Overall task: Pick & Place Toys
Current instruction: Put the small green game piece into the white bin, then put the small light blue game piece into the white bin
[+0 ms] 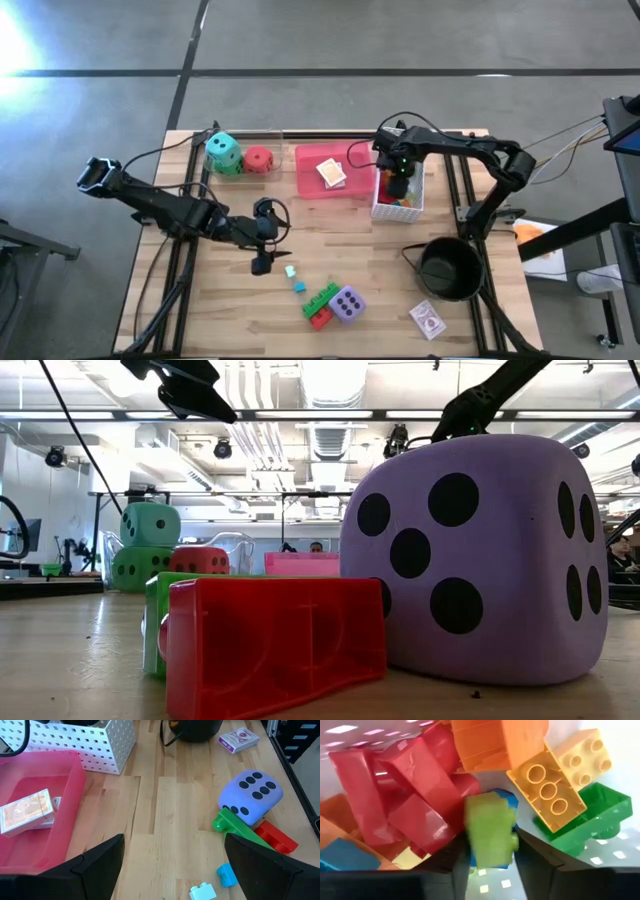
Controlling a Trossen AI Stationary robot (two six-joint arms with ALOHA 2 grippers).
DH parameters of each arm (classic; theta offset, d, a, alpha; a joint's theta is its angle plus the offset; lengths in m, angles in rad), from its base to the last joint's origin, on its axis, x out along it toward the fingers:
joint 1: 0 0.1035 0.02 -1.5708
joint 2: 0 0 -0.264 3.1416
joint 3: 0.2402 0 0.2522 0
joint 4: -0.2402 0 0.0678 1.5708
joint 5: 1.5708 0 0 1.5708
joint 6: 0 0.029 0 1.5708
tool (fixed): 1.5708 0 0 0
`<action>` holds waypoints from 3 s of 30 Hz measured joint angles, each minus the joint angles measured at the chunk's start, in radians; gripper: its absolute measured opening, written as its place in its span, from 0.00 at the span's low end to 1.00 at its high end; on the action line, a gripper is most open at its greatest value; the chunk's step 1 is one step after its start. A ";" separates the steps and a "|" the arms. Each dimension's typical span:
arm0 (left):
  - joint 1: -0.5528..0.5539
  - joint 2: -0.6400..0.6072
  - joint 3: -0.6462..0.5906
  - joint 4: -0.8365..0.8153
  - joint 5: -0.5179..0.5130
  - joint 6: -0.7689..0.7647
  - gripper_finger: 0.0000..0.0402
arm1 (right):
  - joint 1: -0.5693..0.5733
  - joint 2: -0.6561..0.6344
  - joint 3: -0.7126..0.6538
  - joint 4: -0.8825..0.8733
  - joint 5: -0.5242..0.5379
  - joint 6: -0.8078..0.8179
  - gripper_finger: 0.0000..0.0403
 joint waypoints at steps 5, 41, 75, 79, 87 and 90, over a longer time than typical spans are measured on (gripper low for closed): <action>0.000 0.000 0.000 0.000 0.000 0.000 0.86 | 0.000 0.000 0.000 0.003 0.000 0.061 0.50; -0.015 0.001 -0.064 -0.089 0.005 0.061 0.86 | 0.161 -0.317 0.002 -0.161 0.118 0.267 0.86; -0.023 0.429 -0.138 0.214 0.206 0.555 0.86 | 0.684 -0.302 -0.003 0.131 0.210 0.486 0.86; -0.023 0.470 -0.121 0.215 0.224 0.566 0.86 | 0.695 -0.270 -0.003 0.151 0.210 0.485 0.86; -0.022 0.483 -0.119 0.213 0.270 0.584 0.83 | 0.701 -0.239 -0.004 0.158 0.210 0.484 0.86; -0.022 0.484 -0.119 0.212 0.297 0.585 0.74 | 0.701 -0.240 -0.004 0.160 0.210 0.484 0.86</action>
